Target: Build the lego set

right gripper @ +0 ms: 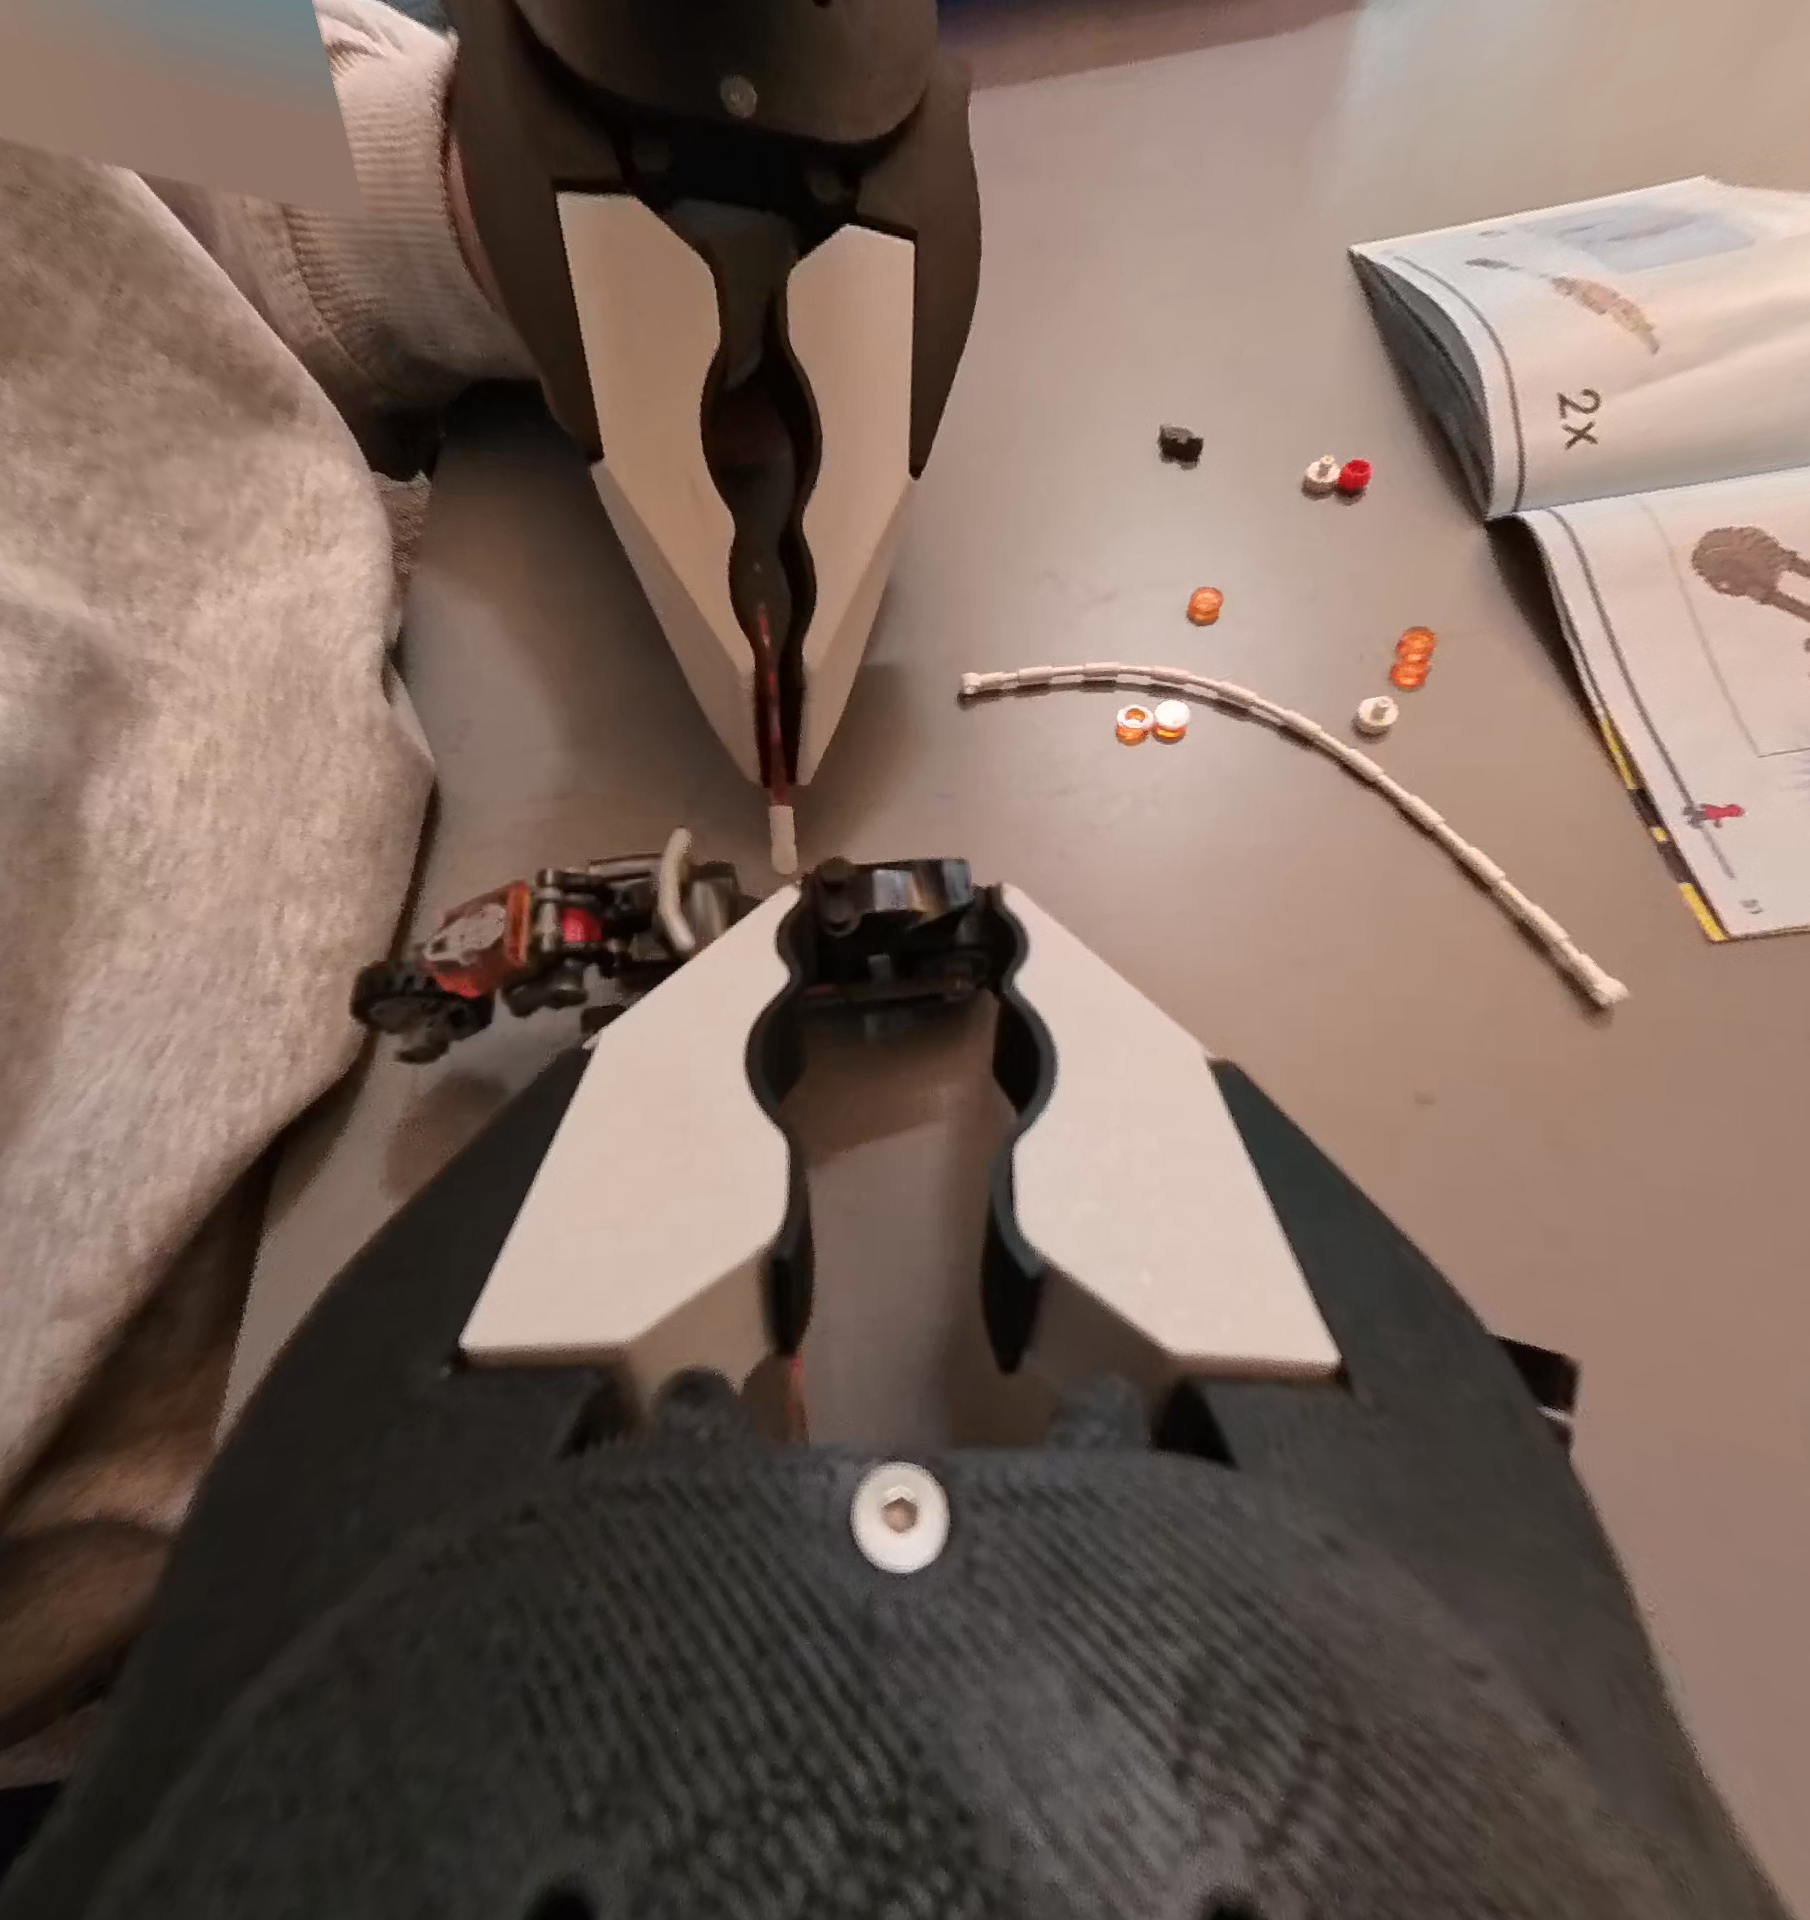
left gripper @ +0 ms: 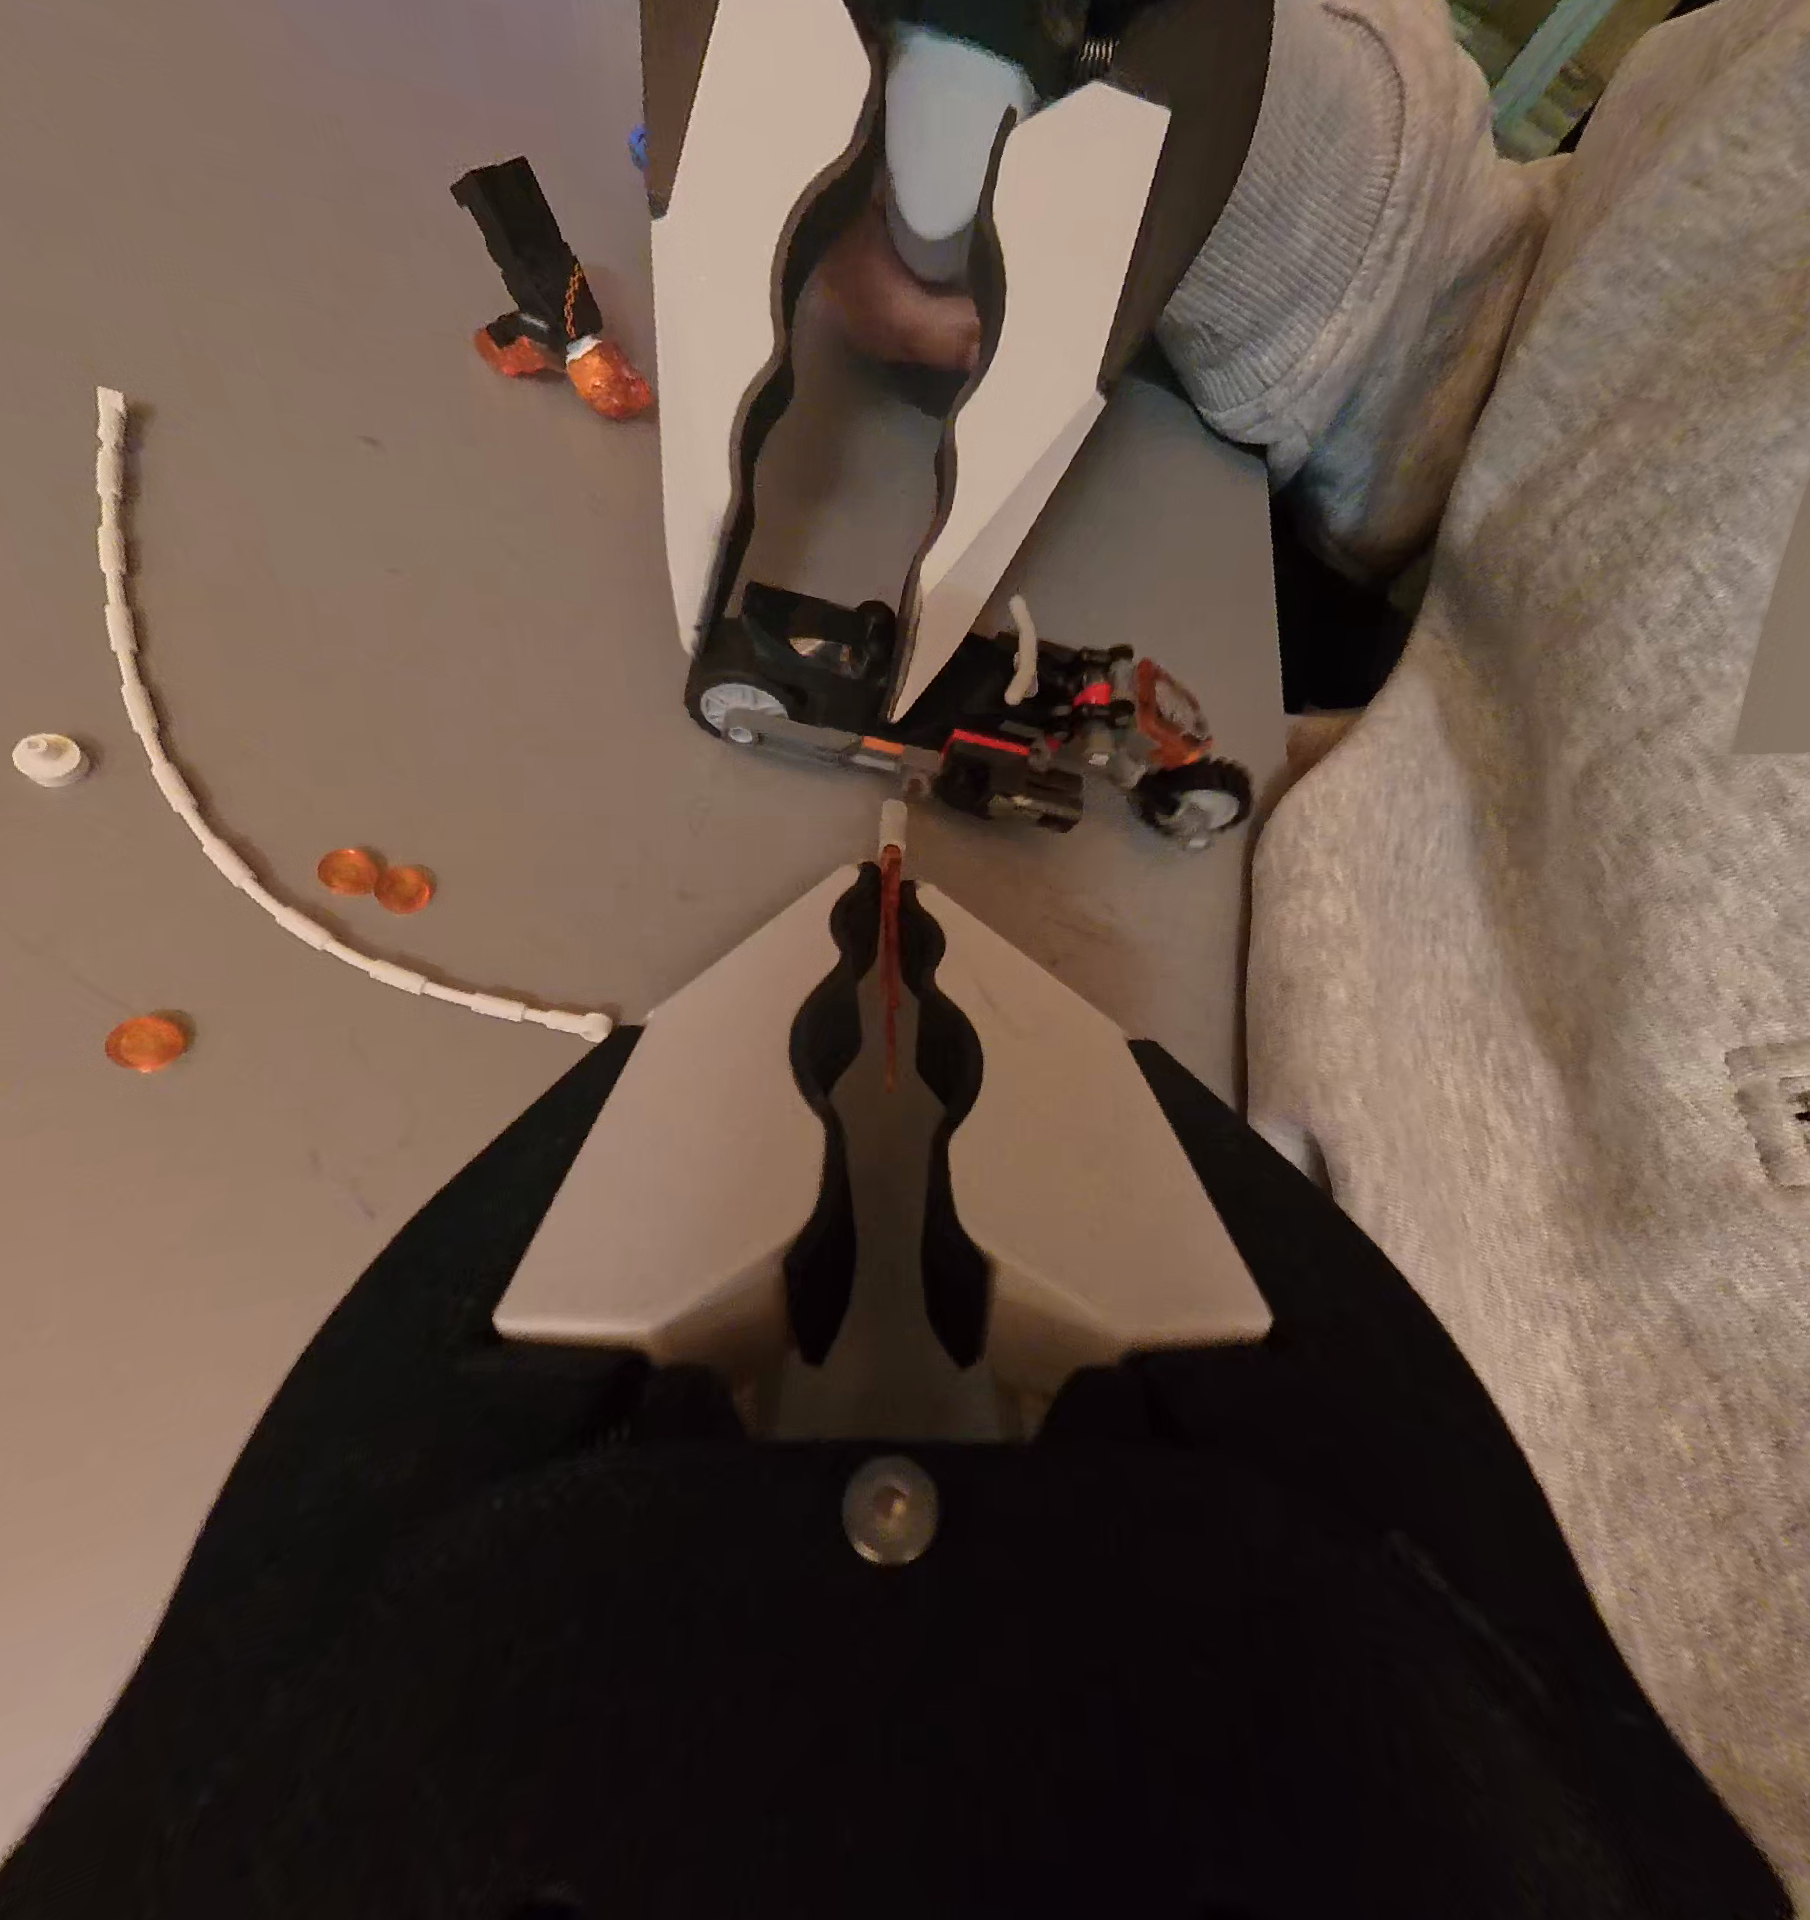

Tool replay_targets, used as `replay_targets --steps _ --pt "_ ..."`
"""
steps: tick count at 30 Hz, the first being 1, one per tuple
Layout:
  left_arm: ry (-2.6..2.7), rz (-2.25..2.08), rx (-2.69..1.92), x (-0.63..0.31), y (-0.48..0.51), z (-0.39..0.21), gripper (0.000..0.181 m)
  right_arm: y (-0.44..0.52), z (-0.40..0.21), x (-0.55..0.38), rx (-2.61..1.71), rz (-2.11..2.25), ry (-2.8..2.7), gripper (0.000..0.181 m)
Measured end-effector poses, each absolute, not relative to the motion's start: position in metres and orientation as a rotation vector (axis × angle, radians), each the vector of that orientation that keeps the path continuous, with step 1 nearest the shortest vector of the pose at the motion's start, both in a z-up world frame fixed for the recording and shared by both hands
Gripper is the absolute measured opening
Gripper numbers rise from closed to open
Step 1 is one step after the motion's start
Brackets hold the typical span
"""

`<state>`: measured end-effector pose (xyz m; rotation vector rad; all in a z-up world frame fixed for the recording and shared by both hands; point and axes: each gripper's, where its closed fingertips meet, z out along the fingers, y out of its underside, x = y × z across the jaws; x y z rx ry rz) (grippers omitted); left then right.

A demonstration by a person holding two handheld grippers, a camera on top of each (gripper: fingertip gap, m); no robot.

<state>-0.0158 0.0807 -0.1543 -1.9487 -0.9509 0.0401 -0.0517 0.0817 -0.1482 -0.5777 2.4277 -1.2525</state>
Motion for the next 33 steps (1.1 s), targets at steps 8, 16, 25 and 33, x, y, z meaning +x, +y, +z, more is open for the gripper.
replay_targets --steps 8,16,25,33 --pt "-0.872 0.074 -1.771 -0.02 0.076 -0.125 0.001 0.08 -0.142 -0.059 -0.479 -1.282 2.406 0.027" --pt "-0.847 0.046 -1.587 -0.021 0.068 -0.104 0.0 0.075 -0.102 -0.057 -0.372 -1.479 2.206 0.027" --pt "-0.821 0.018 -1.58 -0.018 0.075 -0.102 0.0 0.074 -0.1 -0.059 -0.332 -1.509 2.206 0.027" --pt "-0.824 0.035 -1.606 -0.018 0.075 -0.104 0.0 0.074 -0.102 -0.056 -0.336 -1.486 2.207 0.027"
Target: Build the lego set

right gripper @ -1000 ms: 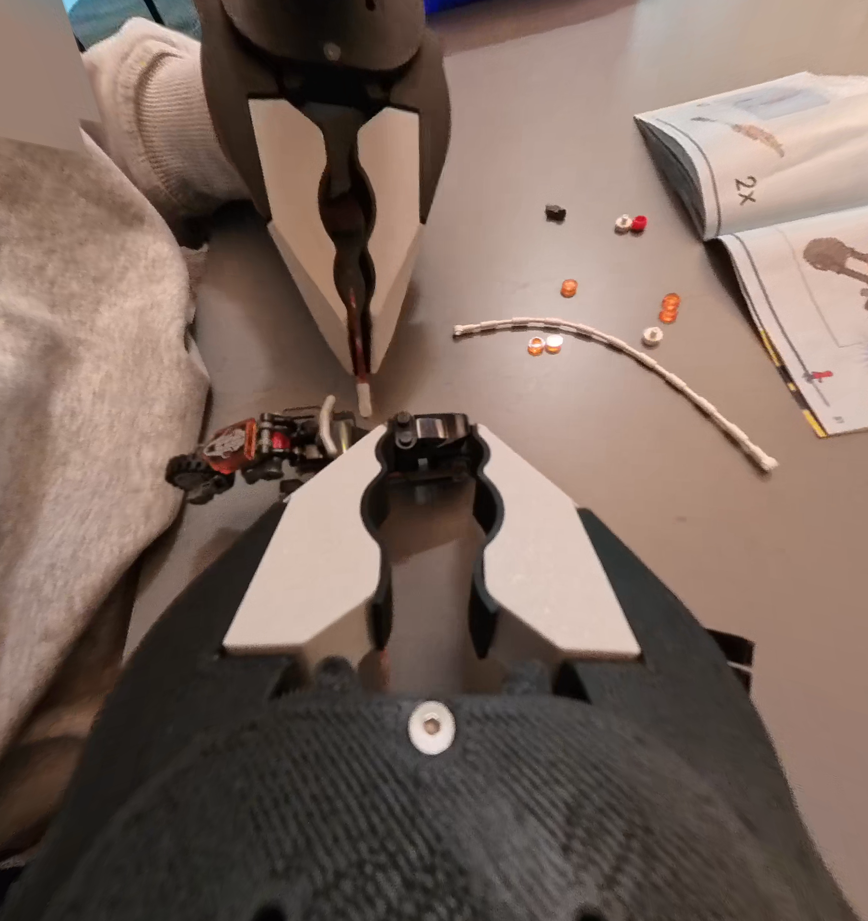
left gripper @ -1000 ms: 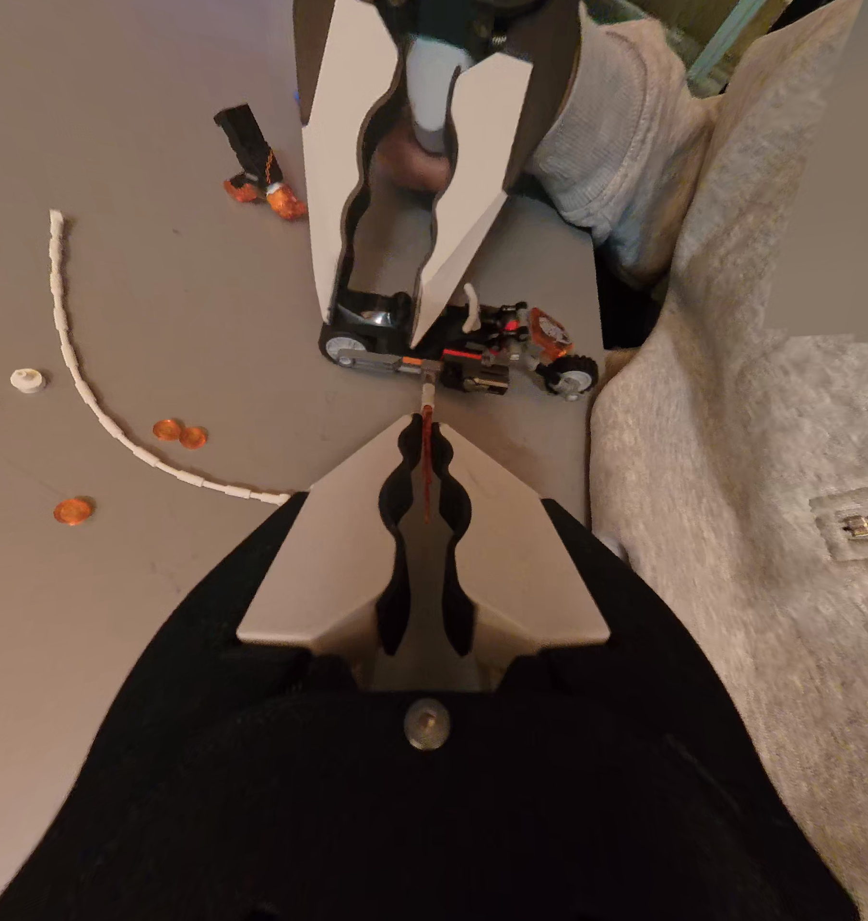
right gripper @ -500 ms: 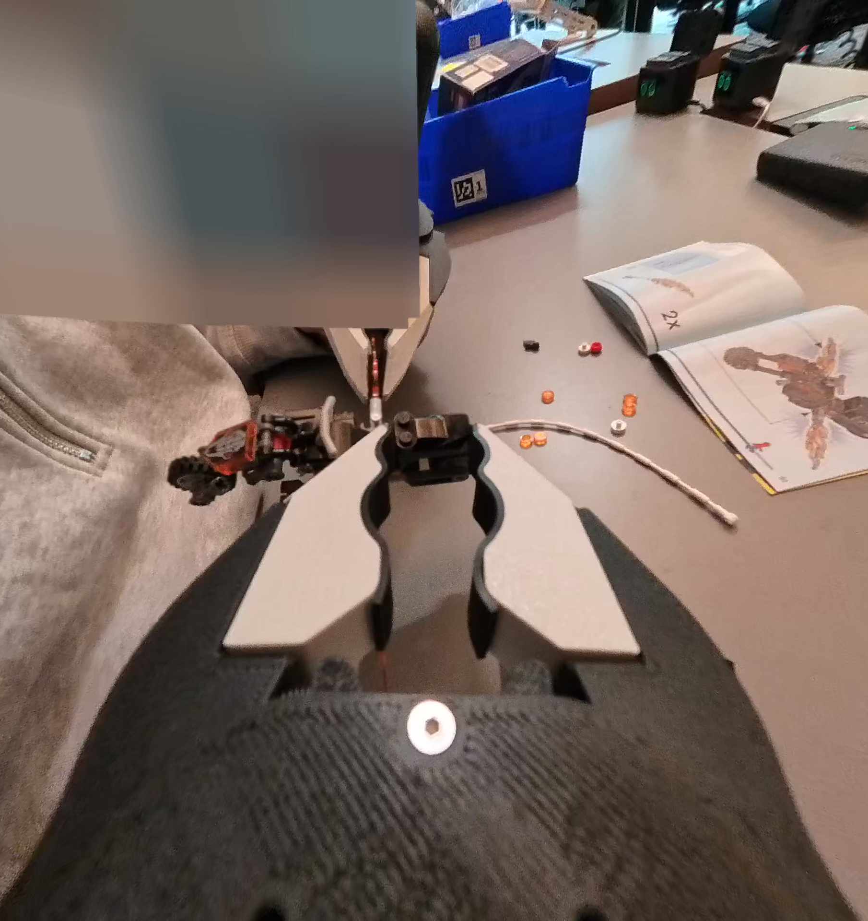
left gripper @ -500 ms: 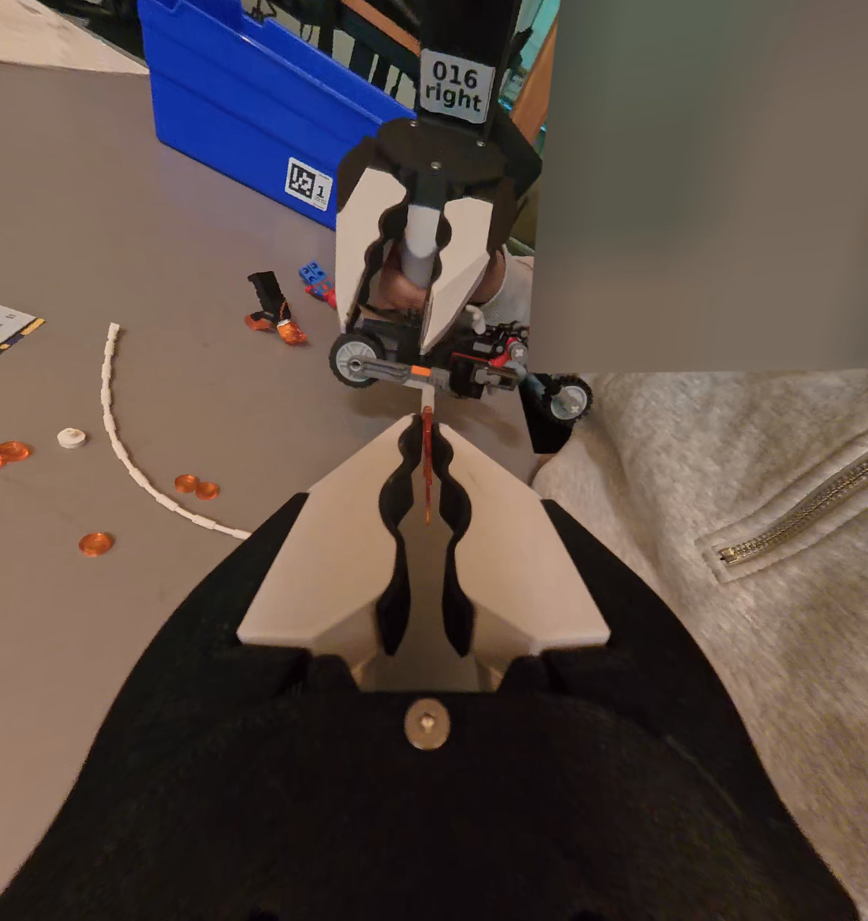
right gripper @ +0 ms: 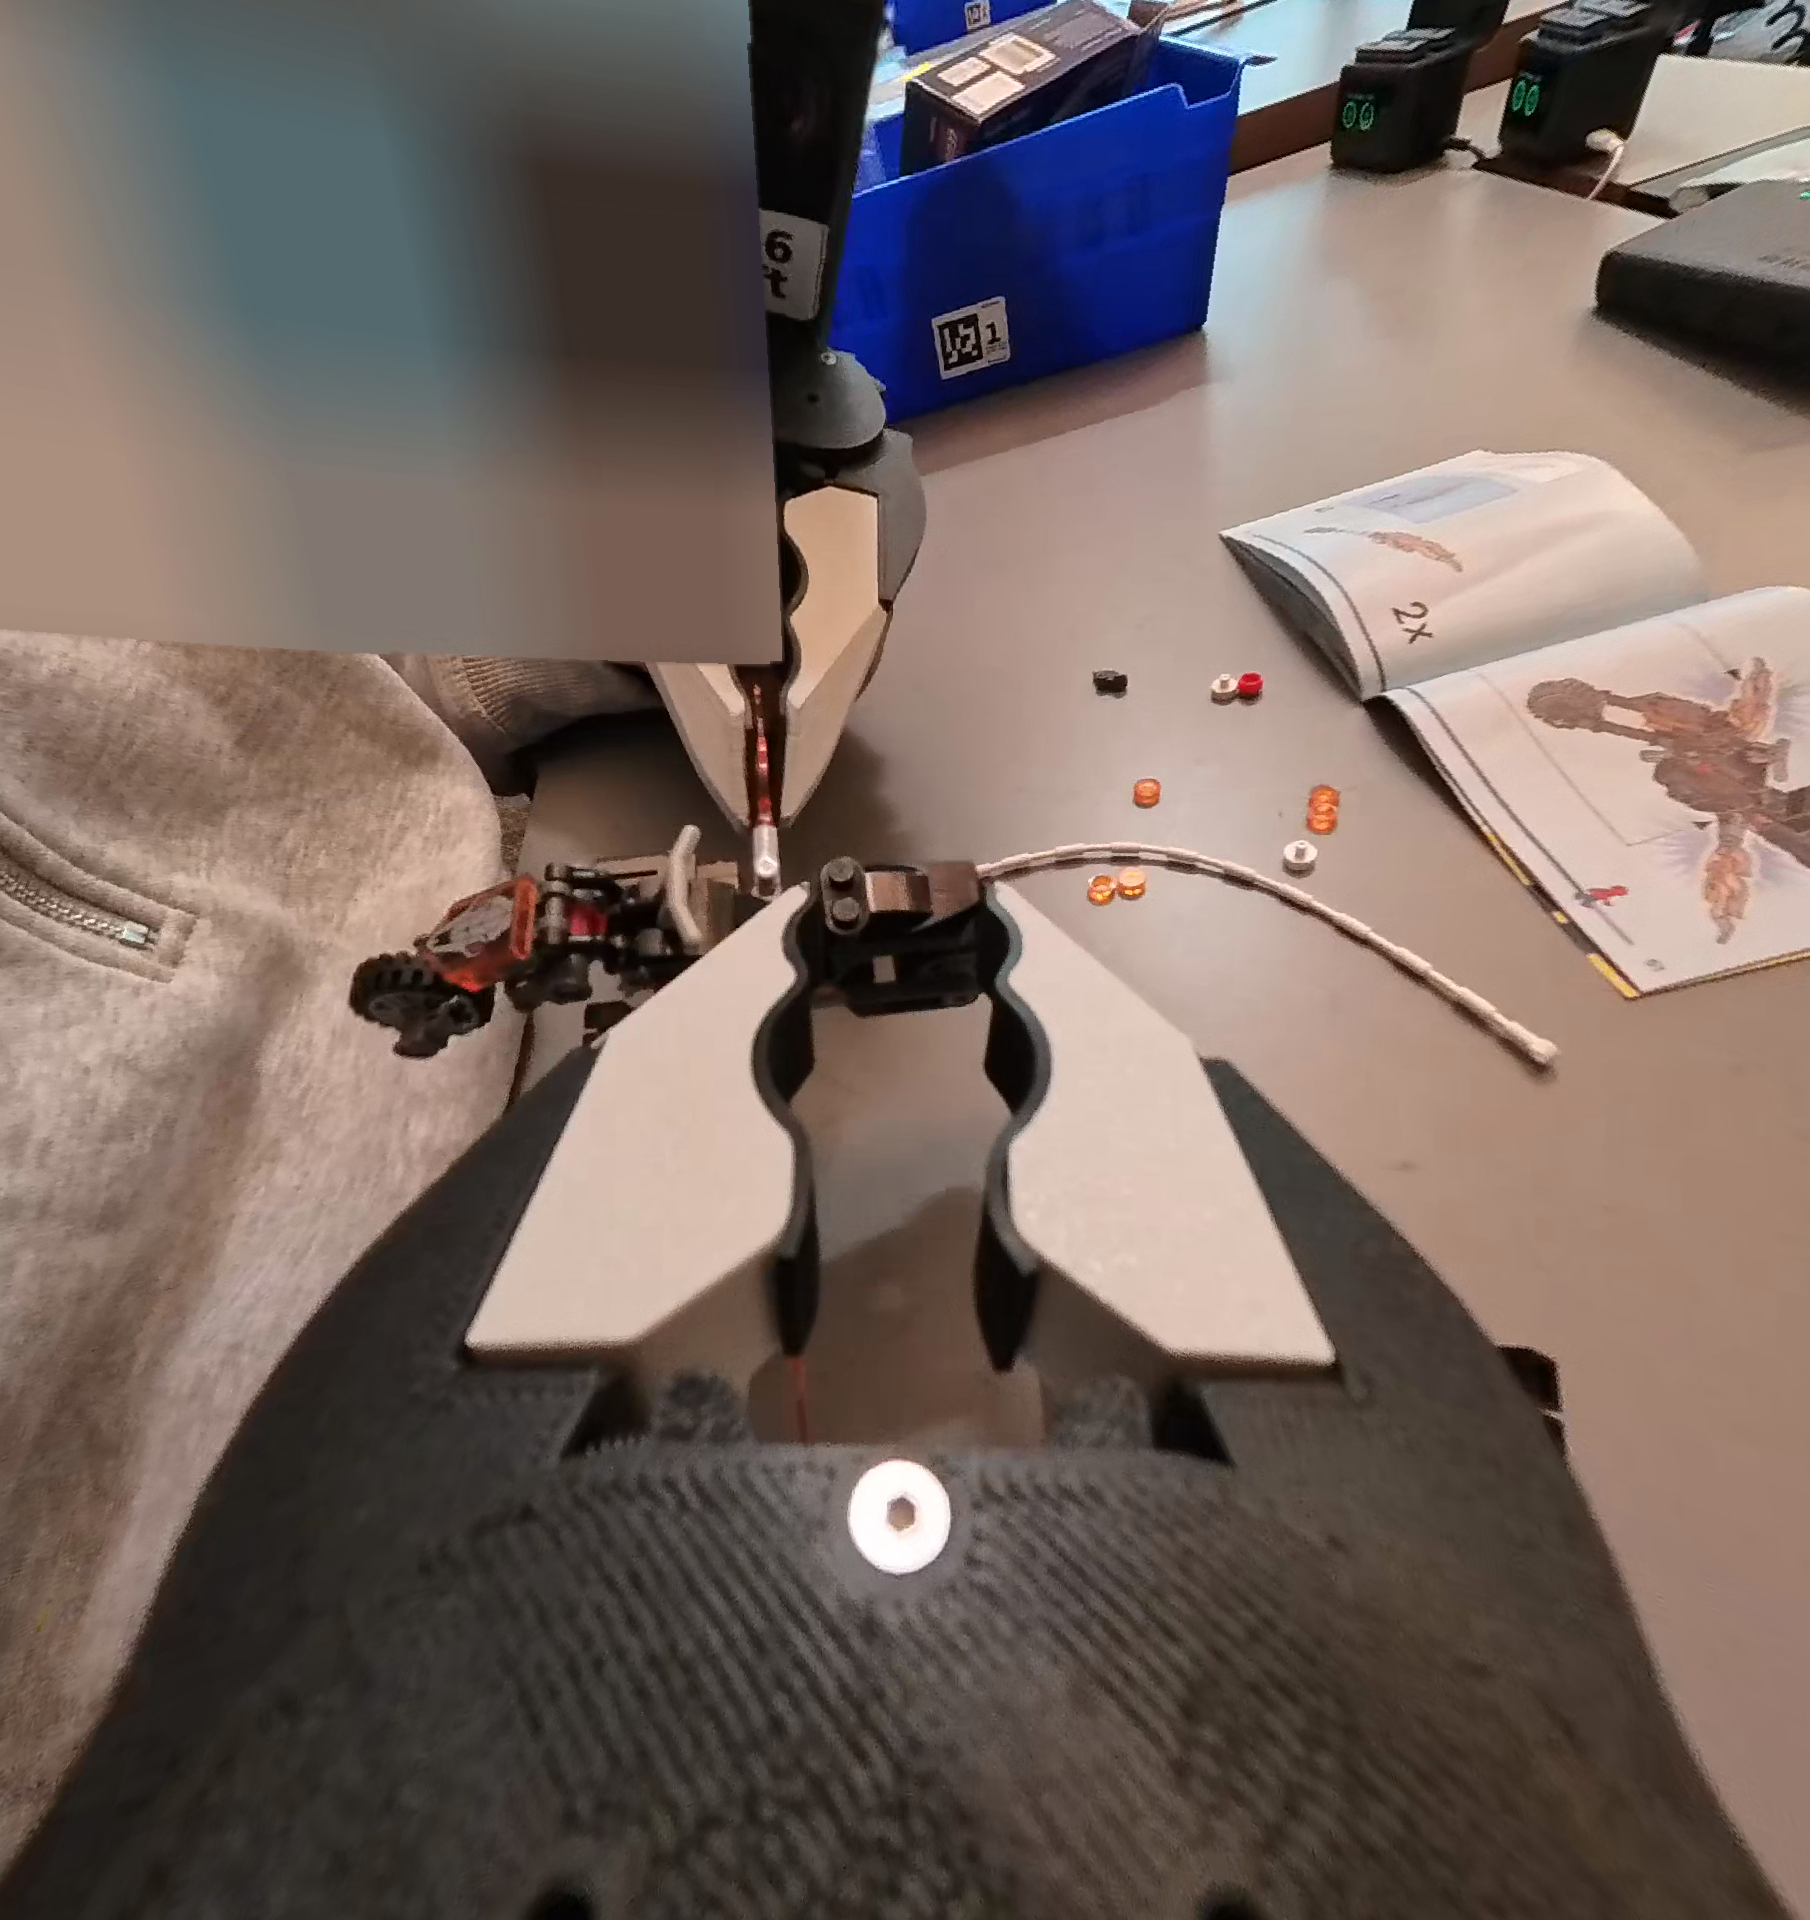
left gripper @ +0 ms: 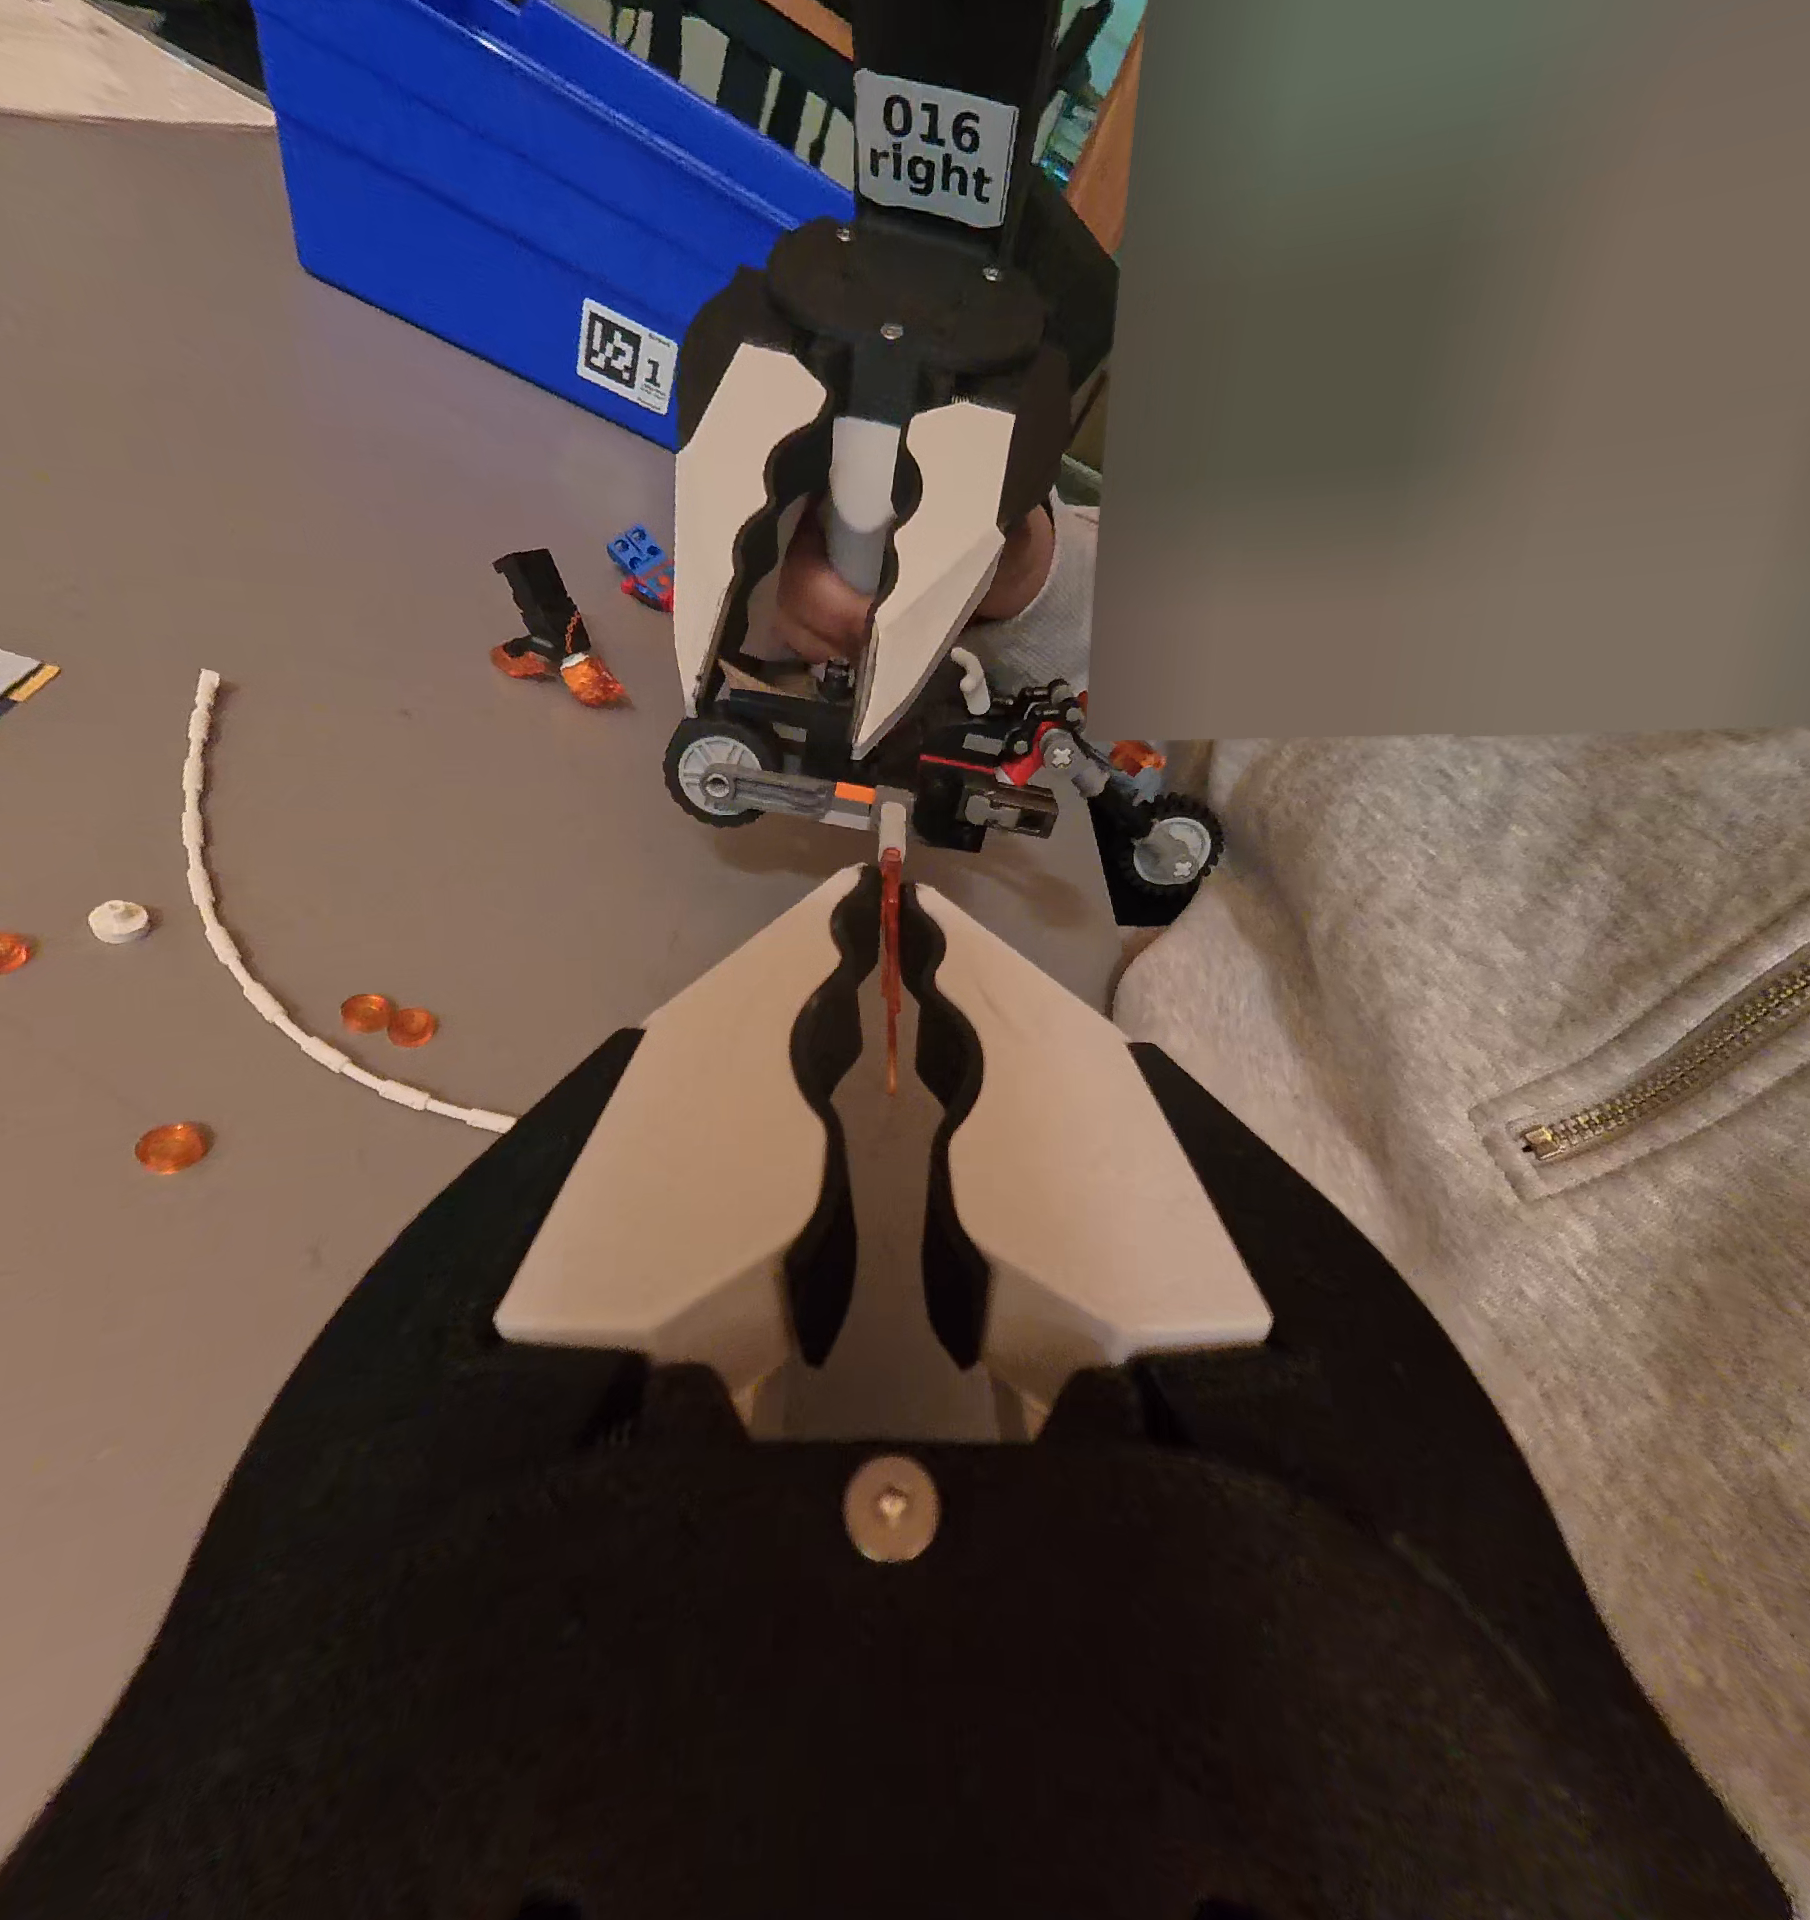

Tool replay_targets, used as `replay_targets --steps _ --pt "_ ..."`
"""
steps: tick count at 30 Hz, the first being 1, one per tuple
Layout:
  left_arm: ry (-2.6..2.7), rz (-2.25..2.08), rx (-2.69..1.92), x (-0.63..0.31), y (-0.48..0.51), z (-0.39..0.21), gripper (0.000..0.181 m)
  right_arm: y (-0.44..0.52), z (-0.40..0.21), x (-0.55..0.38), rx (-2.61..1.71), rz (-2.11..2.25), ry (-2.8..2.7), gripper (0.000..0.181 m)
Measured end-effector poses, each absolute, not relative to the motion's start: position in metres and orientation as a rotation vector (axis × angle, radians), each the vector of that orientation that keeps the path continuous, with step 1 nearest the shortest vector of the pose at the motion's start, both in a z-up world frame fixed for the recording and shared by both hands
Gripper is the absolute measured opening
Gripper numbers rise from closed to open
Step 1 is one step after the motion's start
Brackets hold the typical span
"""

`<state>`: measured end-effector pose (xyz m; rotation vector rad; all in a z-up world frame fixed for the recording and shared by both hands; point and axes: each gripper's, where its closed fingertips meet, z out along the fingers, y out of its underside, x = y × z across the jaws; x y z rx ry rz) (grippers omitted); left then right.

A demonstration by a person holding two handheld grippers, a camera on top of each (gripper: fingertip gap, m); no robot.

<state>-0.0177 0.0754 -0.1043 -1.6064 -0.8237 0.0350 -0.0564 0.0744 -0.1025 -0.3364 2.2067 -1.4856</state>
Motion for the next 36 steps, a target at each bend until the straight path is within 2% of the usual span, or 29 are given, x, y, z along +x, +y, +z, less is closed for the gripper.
replay_targets --steps 18,36 --pt "-0.815 0.094 -1.649 -0.018 0.077 -0.106 0.0 0.073 -0.103 -0.056 -0.308 -1.472 2.187 0.026" --pt "-0.776 0.112 -1.427 -0.024 0.085 -0.071 0.0 0.079 -0.066 -0.062 -0.247 -1.639 1.987 0.026"
